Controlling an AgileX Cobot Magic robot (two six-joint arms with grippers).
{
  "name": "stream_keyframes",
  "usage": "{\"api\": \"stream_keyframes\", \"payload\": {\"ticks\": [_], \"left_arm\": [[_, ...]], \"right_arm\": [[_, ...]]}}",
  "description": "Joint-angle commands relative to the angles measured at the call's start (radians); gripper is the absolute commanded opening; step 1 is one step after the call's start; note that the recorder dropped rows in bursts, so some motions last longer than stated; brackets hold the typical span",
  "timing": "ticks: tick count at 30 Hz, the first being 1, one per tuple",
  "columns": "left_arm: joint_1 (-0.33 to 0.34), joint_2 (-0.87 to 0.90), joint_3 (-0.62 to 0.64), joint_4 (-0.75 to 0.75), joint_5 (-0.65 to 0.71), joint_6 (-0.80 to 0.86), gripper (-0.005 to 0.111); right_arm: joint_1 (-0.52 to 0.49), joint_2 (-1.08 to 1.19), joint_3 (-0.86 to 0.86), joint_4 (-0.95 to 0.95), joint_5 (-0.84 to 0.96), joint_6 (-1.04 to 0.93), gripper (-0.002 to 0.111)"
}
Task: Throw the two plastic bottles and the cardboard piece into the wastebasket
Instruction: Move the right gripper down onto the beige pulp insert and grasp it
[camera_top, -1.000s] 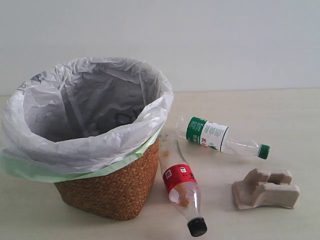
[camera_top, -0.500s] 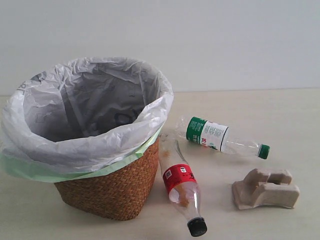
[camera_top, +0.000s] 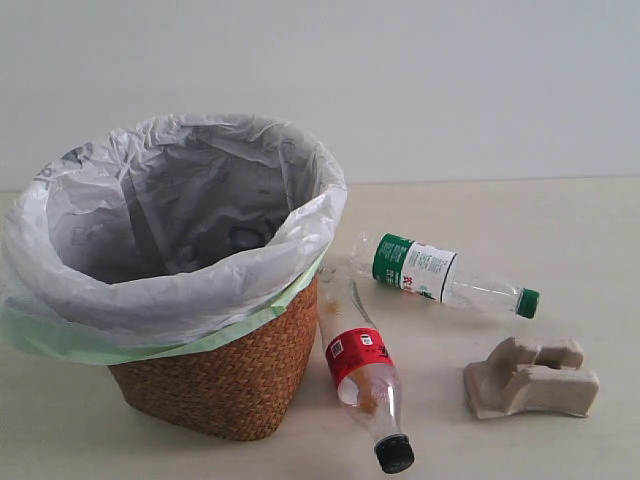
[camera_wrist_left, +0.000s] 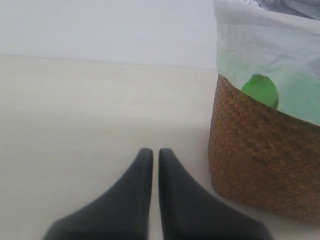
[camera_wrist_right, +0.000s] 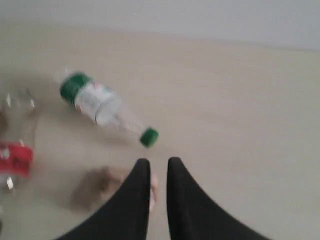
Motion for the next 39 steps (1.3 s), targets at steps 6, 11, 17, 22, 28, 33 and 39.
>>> {"api": "stream_keyframes", "payload": {"ticks": [6,11,17,22,28,33,39], "left_arm": [[0.001,-0.003,0.004,0.003,-0.003,-0.005,0.004],[0.001,-0.003,0.004,0.003,-0.003,-0.005,0.004],[0.001,-0.003,0.004,0.003,-0.003,-0.005,0.004],[0.001,-0.003,0.004,0.003,-0.003,-0.005,0.004],[0.001,-0.003,0.004,0.003,-0.003,-0.005,0.004],[0.001,-0.003,0.004,0.003,-0.003,-0.005,0.004],[0.001,-0.003,0.004,0.003,-0.003,-0.005,0.004]], "right_arm": [[0.0,0.422,-0.258,-0.008,0.406,-0.557,0.008],[0.0,0.559,-0.259,0.028,0.35,-0.657,0.017],[0.033,0.701,-0.259,0.04,0.265,-0.66,0.057],[0.101,0.783,-0.259,-0.032,0.213,-0.739,0.057],[0.152,0.832,-0.259,-0.189,0.193,-0.745,0.059],[0.158,0.843,-0.259,-0.189,0.208,-0.783,0.062],[0.158,0.844,-0.259,-0.136,0.217,-0.81,0.062]]}}
